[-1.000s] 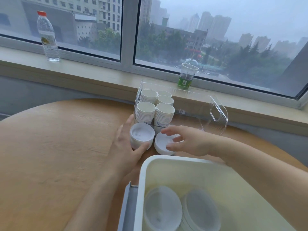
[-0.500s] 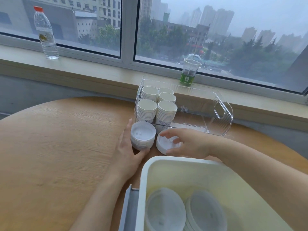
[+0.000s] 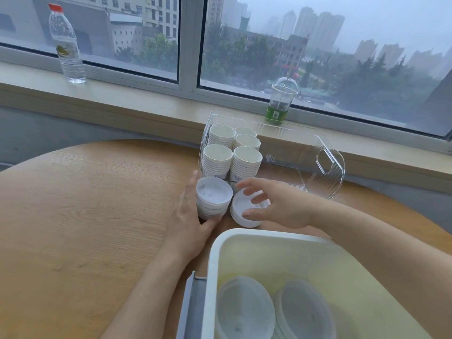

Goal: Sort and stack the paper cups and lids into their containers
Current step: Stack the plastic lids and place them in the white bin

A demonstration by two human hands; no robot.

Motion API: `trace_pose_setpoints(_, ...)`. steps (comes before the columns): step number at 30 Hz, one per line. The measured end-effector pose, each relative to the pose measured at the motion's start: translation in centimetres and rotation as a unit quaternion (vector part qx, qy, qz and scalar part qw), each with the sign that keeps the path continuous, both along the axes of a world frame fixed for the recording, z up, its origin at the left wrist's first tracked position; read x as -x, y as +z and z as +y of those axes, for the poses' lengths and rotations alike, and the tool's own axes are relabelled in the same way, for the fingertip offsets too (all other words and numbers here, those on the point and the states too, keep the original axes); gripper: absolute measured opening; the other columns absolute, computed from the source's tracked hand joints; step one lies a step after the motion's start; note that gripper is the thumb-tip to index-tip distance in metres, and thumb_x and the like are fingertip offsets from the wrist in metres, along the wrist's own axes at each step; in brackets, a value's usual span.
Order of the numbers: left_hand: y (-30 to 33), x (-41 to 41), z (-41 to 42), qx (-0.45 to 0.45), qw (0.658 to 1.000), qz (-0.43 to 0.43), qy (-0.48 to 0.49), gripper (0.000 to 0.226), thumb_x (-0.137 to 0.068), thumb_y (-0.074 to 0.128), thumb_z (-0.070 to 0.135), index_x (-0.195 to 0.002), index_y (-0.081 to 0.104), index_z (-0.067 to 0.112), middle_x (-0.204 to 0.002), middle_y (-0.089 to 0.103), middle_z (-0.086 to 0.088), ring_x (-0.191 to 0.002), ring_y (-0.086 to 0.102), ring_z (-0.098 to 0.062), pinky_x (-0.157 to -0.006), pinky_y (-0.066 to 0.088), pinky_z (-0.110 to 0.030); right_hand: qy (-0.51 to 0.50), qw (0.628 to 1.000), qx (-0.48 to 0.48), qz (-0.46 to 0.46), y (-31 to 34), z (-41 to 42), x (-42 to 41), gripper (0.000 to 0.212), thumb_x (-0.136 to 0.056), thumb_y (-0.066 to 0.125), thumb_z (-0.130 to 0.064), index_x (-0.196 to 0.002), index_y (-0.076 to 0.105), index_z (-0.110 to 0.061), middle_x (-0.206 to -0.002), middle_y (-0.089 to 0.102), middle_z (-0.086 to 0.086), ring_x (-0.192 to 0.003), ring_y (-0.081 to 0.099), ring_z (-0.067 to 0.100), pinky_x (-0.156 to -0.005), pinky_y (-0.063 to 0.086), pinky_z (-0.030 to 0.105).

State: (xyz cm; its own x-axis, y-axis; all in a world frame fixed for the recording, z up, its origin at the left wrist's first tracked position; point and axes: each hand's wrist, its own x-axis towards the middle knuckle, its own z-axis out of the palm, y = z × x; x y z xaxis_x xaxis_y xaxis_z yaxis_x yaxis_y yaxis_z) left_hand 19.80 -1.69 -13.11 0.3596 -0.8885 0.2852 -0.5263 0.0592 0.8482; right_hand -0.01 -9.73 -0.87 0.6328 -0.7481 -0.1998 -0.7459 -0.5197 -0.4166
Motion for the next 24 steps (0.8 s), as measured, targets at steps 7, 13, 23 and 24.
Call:
trace_pose_setpoints(7, 0.3, -0.4, 0.2, 0.009, 0.999, 0.032, -0.017, 0.103, -0.077, 0.089, 0.041, -0.162, 0.029, 0.041, -0.151, 0.052, 0.007, -0.134, 0.056, -0.019, -0.110, 0.050, -0.049, -0.023, 0.998, -0.006, -0.062, 0.6, 0.5, -0.1, 0.058, -0.097, 0.066, -0.051, -0.150, 0.046, -0.040, -0.137, 0.057, -0.011, -0.118, 0.063, 0.008, -0.106, 0.047, 0.030)
trace_pose_setpoints(13, 1.7, -0.9, 1.4, 0.050, 0.996, 0.076, -0.019, 0.099, -0.072, 0.086, 0.050, -0.155, 0.031, 0.053, -0.149, 0.054, 0.010, -0.134, 0.057, -0.016, -0.109, 0.053, -0.048, -0.016, 0.996, 0.020, -0.090, 1.9, 0.8, 0.0, 0.055, -0.097, 0.065, -0.049, -0.148, 0.049, -0.035, -0.138, 0.060, -0.009, -0.118, 0.063, 0.008, -0.107, 0.050, 0.034)
trace_pose_setpoints(23, 9.6, -0.8, 6.6, 0.164, 0.985, 0.050, -0.027, 0.098, -0.073, 0.084, 0.050, -0.158, 0.038, 0.036, -0.146, 0.053, 0.017, -0.133, 0.051, 0.002, -0.098, 0.057, -0.025, 0.046, 0.964, -0.014, -0.262, 8.0, 6.2, 0.1, 0.060, -0.089, 0.061, -0.054, -0.148, 0.048, -0.045, -0.143, 0.056, -0.015, -0.121, 0.064, -0.003, -0.106, 0.053, 0.028)
trace_pose_setpoints(24, 10.4, -0.5, 7.2, 0.173, 0.983, 0.047, -0.036, 0.098, -0.071, 0.082, 0.053, -0.158, 0.038, 0.036, -0.146, 0.053, 0.018, -0.133, 0.051, 0.002, -0.097, 0.056, -0.020, 0.050, 0.960, -0.026, -0.274, 8.4, 6.9, 0.2, 0.060, -0.090, 0.061, -0.050, -0.148, 0.048, -0.044, -0.145, 0.056, -0.013, -0.120, 0.065, -0.003, -0.106, 0.053, 0.025)
